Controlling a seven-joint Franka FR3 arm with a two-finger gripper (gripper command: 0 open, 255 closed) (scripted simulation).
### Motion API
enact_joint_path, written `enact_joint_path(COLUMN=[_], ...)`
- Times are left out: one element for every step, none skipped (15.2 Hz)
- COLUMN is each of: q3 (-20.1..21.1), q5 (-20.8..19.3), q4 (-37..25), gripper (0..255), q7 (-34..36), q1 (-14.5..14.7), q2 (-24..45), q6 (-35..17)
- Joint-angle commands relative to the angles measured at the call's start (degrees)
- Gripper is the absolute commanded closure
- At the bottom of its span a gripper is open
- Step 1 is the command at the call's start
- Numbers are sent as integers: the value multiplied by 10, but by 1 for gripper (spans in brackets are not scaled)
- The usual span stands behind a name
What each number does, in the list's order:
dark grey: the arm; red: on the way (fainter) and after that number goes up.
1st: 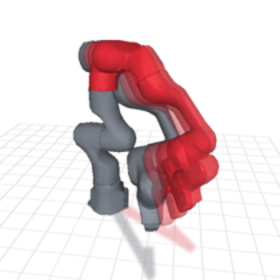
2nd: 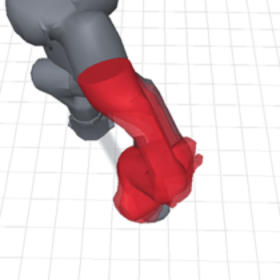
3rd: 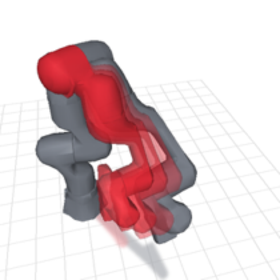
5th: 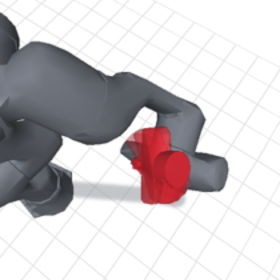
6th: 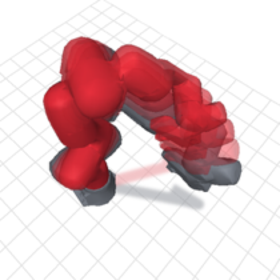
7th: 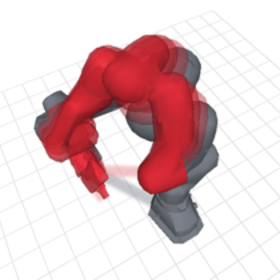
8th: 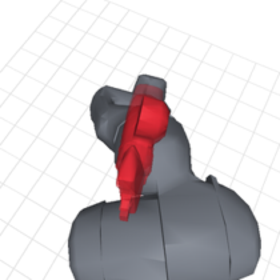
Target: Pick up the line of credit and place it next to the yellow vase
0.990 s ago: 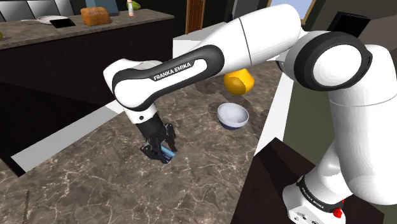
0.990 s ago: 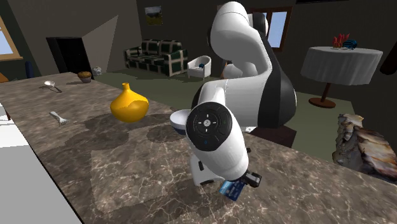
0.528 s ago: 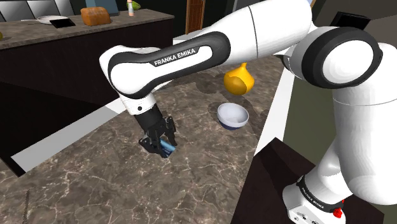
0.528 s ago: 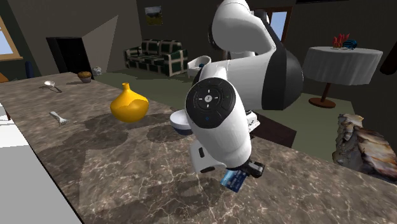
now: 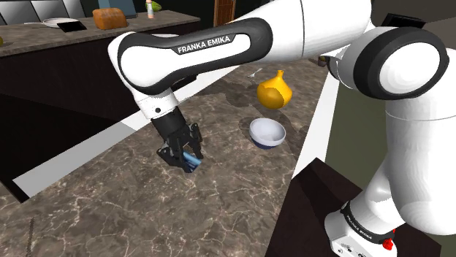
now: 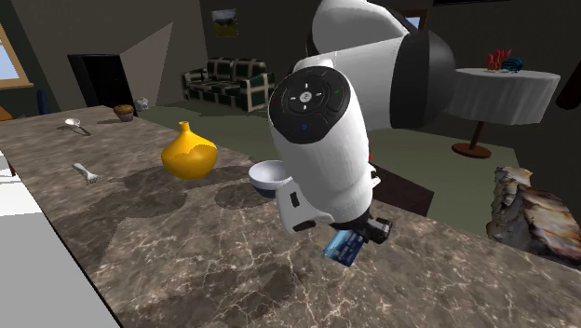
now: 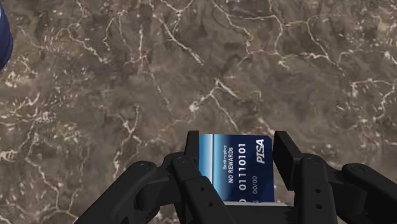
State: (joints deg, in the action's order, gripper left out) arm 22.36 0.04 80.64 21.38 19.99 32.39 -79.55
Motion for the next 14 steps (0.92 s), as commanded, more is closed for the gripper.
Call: enact_joint_path(q3=[1, 1, 2, 2, 3, 3, 3, 4, 4, 4, 5, 5, 5, 6], q5=[2, 2, 3, 4, 4, 5, 5, 6, 7, 7, 7, 8, 8, 9], q4=[-9, -14, -19, -25, -31, -37, -44, -50, -57, -64, -71, -79, -87, -95], gripper=[255, 255, 255, 255, 255, 255, 255, 255, 255, 255, 255, 255, 255, 255], q7=[1, 2, 2, 3, 4, 5, 5, 6, 7, 8, 9, 10, 11, 12], q1=[0, 0, 0, 0, 0, 1, 1, 1, 2, 2, 3, 3, 4, 5], q2=[-5, -6, -8, -9, -10, -11, -12, -13, -14, -14, -14, -14, -14, -14], q6=[13, 20, 27, 34, 41, 48, 55, 62, 69, 77, 84, 92, 99, 107])
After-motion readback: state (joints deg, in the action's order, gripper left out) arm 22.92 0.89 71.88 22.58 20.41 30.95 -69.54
